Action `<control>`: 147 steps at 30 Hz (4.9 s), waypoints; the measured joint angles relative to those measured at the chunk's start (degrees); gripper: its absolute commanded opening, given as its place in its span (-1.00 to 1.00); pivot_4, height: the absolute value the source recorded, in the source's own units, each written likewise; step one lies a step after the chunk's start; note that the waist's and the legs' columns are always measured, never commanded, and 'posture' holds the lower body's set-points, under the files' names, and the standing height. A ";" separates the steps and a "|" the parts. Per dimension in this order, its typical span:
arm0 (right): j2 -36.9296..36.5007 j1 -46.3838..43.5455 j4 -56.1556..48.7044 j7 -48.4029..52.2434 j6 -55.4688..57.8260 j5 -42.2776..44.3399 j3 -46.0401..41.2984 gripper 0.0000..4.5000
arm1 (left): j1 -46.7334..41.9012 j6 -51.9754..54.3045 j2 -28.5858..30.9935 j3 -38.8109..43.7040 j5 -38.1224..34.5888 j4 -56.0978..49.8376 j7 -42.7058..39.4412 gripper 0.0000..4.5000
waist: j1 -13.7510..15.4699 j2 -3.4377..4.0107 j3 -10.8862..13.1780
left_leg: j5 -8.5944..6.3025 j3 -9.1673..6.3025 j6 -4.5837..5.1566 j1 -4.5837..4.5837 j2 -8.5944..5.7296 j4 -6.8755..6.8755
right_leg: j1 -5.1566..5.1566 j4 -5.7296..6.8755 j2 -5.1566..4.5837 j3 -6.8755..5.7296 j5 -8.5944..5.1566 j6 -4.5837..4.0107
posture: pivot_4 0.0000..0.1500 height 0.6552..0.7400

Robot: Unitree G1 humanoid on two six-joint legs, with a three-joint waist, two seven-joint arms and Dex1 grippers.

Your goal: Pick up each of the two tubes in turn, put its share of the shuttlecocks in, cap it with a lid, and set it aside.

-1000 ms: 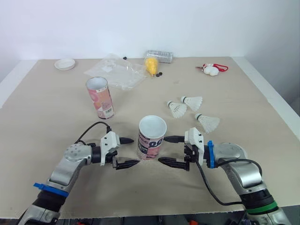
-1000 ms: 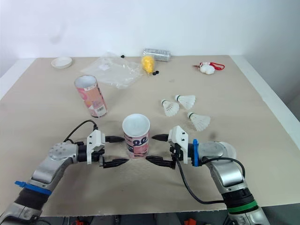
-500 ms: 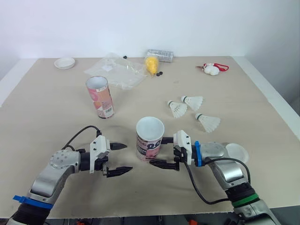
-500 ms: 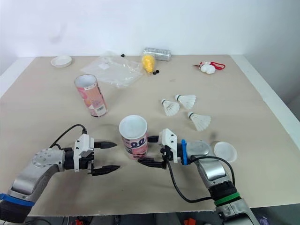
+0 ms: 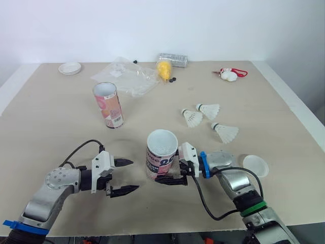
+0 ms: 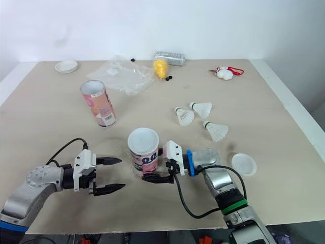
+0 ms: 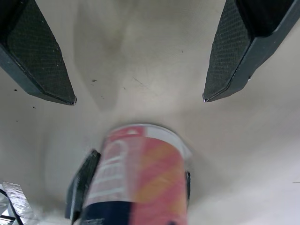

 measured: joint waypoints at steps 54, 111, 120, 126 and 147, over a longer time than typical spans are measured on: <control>-8.17 14.77 -21.08 -33.30 19.63 15.43 -40.74 0.14 | -5.15 -0.58 -4.43 -4.02 0.90 0.82 1.13 1.00 | 0.07 0.03 0.02 | 0.05 0.02 -0.04 -0.01 -0.01 0.11 | 0.03 0.05 0.02 0.05 0.13 0.05 | 1.00 1.00; -12.24 32.08 -14.33 -44.49 21.95 15.49 -53.00 0.98 | -9.66 3.76 -8.29 -7.72 1.11 0.64 2.91 1.00 | 0.03 0.39 -0.08 | 0.06 0.17 0.00 0.04 -0.07 0.34 | 0.19 0.00 -0.01 0.27 0.20 0.23 | 1.00 1.00; -18.62 41.83 -25.79 -32.97 29.00 23.85 -56.07 0.98 | -12.06 2.29 -8.34 -8.14 1.87 4.39 0.74 1.00 | 0.01 0.42 -0.08 | 0.06 0.17 0.00 0.05 -0.08 0.32 | 0.17 0.00 0.00 0.28 0.09 0.04 | 1.00 1.00; -24.82 42.46 -33.16 -21.15 28.49 25.56 -52.38 0.98 | -11.99 1.09 -8.41 -7.68 2.81 5.89 1.72 1.00 | -0.09 0.34 -0.04 | 0.06 0.17 0.00 0.05 -0.07 0.36 | 0.17 0.00 0.01 0.28 0.11 0.04 | 1.00 1.00; -5.14 -3.74 -12.81 -8.39 8.57 8.37 -8.59 0.98 | -1.25 7.19 -19.32 9.51 6.68 -0.14 38.91 1.00 | 0.21 -0.29 0.33 | 0.06 -0.04 -0.15 -0.11 -0.07 0.39 | 0.10 0.00 -0.02 0.07 0.43 -0.09 | 1.00 1.00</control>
